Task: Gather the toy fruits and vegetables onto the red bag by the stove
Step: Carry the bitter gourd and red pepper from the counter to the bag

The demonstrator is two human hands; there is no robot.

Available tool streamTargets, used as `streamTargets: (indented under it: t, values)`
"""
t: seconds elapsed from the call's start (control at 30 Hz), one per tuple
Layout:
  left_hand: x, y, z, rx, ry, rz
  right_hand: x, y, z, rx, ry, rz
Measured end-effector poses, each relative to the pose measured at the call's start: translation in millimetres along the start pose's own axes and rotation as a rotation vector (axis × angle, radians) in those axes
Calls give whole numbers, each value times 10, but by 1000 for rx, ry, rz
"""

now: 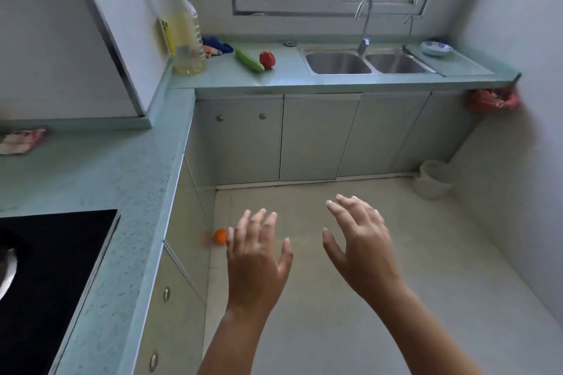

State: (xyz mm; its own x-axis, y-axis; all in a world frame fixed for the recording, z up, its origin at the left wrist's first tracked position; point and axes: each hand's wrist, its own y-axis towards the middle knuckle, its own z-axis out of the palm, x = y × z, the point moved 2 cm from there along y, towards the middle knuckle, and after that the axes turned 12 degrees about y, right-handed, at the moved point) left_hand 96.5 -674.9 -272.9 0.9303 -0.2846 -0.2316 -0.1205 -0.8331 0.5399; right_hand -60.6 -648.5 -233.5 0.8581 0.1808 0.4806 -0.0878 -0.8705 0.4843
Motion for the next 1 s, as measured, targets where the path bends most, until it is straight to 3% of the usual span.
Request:
streamTargets:
  t: [0.27,0.5,0.8,1.0]
  values:
    - [-36,642,606,45,-12,46,-508,580,301,-47,5,64]
    - [-480,1536,1345,67,-4,130,-1300,1475,495,-66,-1,79]
    - [-1074,2952,2187,59,-23,110,-2507,2868,230,-155,31,109]
    - [-1289,3392,2558,63,-21,129,-2886,3377,480,-92,54,106]
